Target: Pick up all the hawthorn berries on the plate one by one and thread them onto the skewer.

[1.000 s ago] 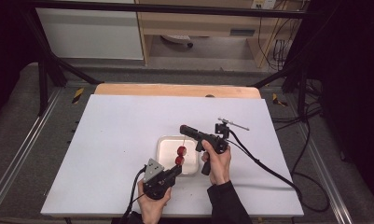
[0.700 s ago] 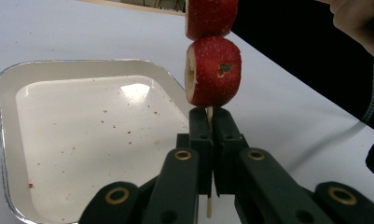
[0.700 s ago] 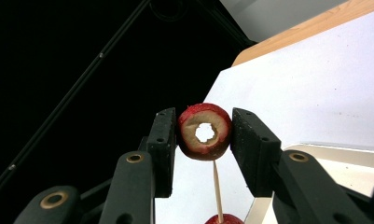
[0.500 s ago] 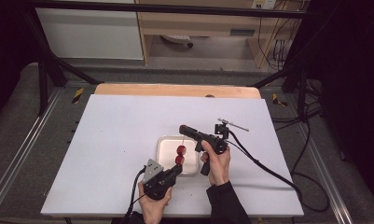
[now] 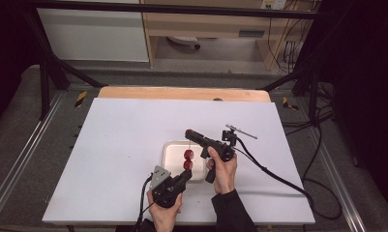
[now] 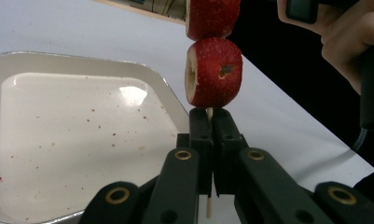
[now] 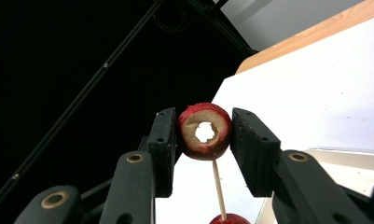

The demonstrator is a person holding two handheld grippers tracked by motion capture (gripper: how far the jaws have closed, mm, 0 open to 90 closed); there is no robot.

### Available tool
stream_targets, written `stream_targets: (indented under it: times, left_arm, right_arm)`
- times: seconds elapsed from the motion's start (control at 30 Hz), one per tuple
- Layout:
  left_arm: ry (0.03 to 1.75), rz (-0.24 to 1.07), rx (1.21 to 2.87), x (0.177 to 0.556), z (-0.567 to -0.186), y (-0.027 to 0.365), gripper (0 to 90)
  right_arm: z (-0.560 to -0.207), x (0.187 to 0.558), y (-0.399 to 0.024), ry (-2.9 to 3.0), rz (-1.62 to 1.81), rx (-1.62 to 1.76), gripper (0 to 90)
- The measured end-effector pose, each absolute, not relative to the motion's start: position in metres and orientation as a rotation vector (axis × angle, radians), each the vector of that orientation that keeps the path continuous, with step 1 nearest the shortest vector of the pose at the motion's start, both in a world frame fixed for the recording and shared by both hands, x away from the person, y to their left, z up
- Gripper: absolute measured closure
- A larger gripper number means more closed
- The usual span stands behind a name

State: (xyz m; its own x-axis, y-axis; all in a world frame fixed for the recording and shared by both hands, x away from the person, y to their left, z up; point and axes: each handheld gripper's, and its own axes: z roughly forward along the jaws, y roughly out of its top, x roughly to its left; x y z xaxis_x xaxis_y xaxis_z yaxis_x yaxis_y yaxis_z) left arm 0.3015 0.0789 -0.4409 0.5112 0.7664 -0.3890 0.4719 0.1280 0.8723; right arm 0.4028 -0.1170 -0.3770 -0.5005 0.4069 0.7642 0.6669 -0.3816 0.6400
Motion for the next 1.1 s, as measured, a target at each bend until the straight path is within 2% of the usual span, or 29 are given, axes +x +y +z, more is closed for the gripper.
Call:
stream_targets:
  times: [0.2,0.27,0.8,0.93,1.1]
  left_arm:
    - [1.159,0.268,1.49,0.301,-0.442,0.073,88.3]
    - [1.151,0.326,1.474,0.297,-0.442,0.073,88.3]
    - [1.184,0.369,1.459,0.297,-0.446,0.069,88.4]
    - [1.175,0.426,1.452,0.292,-0.445,0.067,88.4]
    - [1.191,0.39,1.408,0.293,-0.447,0.073,88.4]
  right_arm:
    - [-0.378,0.401,-0.117,-1.651,-2.001,-1.451,61.9]
    - [-0.377,0.401,-0.117,-1.636,-2.0,-1.456,61.9]
    - [-0.379,0.398,-0.116,-1.553,-1.929,-1.531,62.0]
    - [-0.377,0.397,-0.116,-1.511,-1.927,-1.534,62.0]
    - [-0.377,0.394,-0.117,-1.541,-1.96,-1.526,62.0]
